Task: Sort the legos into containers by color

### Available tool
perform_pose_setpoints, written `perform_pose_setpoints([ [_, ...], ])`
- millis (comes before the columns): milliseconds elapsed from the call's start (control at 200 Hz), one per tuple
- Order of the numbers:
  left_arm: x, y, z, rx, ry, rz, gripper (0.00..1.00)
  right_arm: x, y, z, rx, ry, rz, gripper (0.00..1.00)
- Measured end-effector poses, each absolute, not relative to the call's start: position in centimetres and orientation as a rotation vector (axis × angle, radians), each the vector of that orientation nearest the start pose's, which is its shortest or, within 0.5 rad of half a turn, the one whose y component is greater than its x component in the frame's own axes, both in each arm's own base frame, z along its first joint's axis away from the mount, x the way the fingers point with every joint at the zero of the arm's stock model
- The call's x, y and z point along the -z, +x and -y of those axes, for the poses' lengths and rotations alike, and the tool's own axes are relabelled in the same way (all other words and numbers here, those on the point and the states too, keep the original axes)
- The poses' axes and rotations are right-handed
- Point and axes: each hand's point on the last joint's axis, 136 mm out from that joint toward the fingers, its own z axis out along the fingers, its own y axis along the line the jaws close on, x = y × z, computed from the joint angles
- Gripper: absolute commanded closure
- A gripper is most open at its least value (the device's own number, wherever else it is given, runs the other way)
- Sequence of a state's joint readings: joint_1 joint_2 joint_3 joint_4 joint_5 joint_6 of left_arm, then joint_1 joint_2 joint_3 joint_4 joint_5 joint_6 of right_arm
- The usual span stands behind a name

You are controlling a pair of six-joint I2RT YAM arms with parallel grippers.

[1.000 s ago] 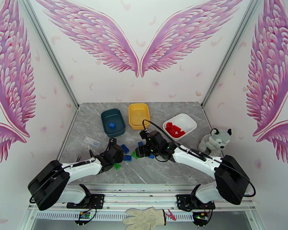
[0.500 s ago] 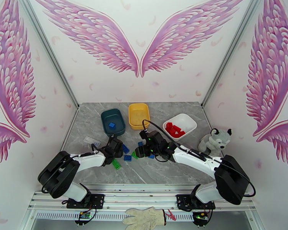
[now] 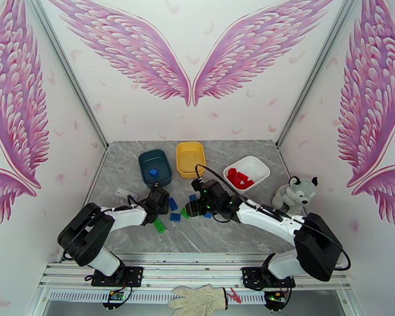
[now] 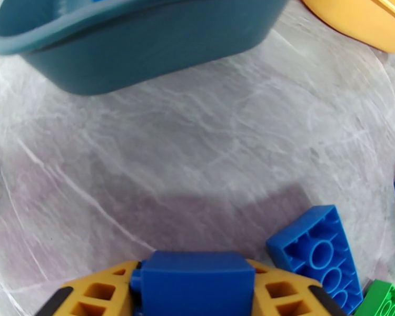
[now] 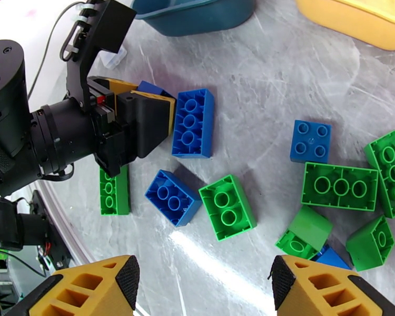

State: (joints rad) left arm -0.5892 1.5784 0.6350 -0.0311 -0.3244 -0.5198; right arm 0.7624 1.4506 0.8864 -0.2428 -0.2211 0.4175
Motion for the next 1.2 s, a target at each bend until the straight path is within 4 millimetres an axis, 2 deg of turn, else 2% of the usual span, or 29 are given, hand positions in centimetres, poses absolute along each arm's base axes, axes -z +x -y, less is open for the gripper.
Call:
perform_pose_setpoints([
  [105,-3.3,32.0,15.0,0.094,-0.043,-2.444,0.59,-12.1,25.9,-30.0,-0.793,-0.541,-2.453,0.29],
  [290,-9.4,32.6,15.2,0.196,-0.080,-2.293,0.58,-12.4,26.1,-30.3,-0.809,-0.543,-2.432,0.28],
  [415,-11.5,33.1,14.4,0.193,-0.109,-2.249,0.58,-12.8,26.4,-30.7,-0.828,-0.544,-2.406,0.29],
  [480,-12.6,34.1,13.8,0.179,-0.133,-2.241,0.58,-13.0,26.6,-30.8,-0.829,-0.542,-2.397,0.29],
  [595,-15.5,37.0,13.0,0.165,-0.184,-2.201,0.57,-13.6,26.9,-31.4,-0.821,-0.538,-2.390,0.29],
  [750,-18.3,41.2,12.6,0.150,-0.229,-2.169,0.58,-16.7,29.2,-33.3,-0.811,-0.522,-2.339,0.30],
  [855,-18.4,43.6,12.5,0.144,-0.246,-2.183,0.58,-18.3,30.4,-34.1,-0.812,-0.509,-2.297,0.30],
  [995,-16.6,46.1,12.0,0.122,-0.271,-2.235,0.55,-17.4,30.9,-34.2,-0.787,-0.507,-2.311,0.29],
  [1055,-15.6,46.7,11.6,0.105,-0.279,-2.260,0.47,-16.8,30.8,-34.1,-0.774,-0.510,-2.323,0.29],
  [1125,-14.4,47.2,11.2,0.082,-0.284,-2.295,0.32,-16.0,30.6,-33.8,-0.763,-0.511,-2.339,0.29],
  [1200,-13.8,47.3,10.8,0.070,-0.284,-2.316,0.25,-15.5,30.4,-33.6,-0.757,-0.513,-2.352,0.29],
])
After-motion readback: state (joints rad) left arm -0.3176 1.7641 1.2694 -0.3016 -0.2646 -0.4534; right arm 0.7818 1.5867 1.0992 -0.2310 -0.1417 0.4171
